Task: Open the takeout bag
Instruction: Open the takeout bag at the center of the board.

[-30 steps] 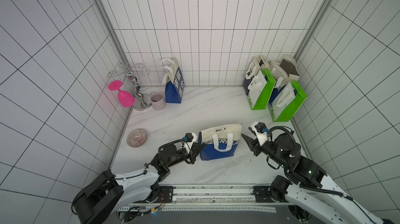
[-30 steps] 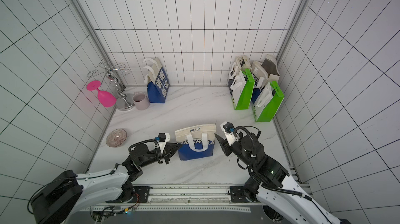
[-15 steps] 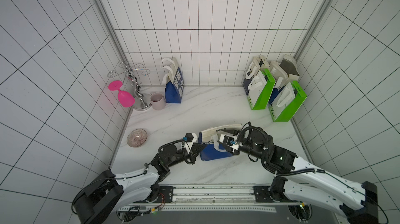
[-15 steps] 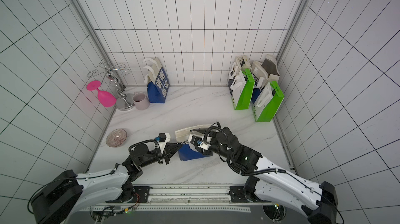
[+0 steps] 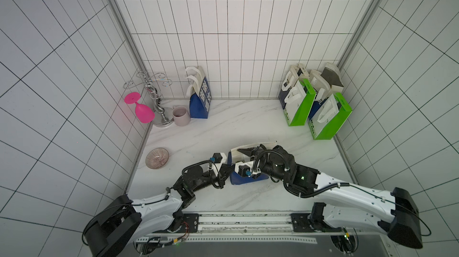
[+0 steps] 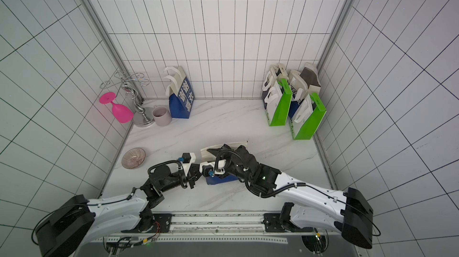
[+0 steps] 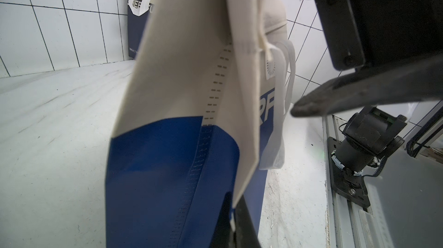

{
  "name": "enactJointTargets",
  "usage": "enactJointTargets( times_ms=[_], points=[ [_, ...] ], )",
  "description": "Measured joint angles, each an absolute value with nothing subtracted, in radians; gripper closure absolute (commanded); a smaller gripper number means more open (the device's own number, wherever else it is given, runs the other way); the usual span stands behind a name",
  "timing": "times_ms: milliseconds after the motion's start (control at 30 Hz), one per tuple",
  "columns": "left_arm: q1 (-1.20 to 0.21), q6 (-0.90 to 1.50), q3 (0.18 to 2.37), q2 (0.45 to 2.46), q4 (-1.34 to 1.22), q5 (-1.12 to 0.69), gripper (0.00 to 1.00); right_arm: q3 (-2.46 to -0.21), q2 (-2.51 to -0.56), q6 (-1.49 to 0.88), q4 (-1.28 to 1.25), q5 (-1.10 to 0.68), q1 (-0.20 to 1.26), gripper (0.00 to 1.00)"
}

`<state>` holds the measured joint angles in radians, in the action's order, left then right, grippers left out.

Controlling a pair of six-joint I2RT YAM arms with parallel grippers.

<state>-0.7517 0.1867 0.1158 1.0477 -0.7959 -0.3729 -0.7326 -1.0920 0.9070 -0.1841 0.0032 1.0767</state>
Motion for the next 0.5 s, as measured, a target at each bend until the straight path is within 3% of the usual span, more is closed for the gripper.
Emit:
enactJointTargets(
  times_ms=[267,500],
  points=[
    [-0.754,0.186,0.123,1.048,-0.794,-0.368,1.00,-0.733,-1.138,1.005,-0.298,0.097,1.105,0.51],
    [-0.759,0.183,0.123,1.048,-0.788,-0.367,1.00,-0.733,-1.171,1.071,-0.358,0.170,1.114,0.61]
  ],
)
